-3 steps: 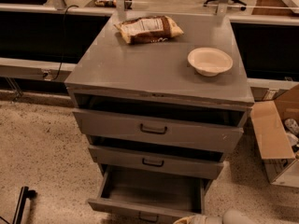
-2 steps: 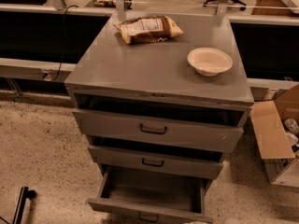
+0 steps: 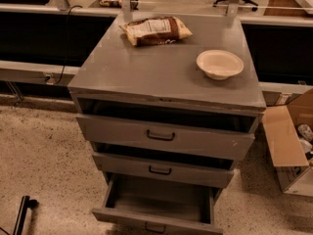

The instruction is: Close bottom drawer

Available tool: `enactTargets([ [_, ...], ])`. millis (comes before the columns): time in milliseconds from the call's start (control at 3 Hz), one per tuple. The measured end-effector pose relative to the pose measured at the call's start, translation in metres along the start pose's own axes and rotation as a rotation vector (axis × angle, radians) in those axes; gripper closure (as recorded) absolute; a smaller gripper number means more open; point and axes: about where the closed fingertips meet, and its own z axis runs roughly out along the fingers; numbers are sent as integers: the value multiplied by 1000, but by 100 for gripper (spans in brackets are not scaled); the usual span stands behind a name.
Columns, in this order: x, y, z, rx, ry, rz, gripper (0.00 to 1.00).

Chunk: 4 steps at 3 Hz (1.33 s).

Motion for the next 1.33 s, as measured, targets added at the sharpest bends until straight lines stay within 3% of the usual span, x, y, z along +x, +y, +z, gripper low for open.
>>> enactTargets([
  [333,18,-28,19,72,-19,4,100],
  [667,17,-59,19,137,-30,-13,100],
  [1000,17,-59,19,137,-30,-13,100],
  [1333,-5,-114,23,213,-51,-57,100],
])
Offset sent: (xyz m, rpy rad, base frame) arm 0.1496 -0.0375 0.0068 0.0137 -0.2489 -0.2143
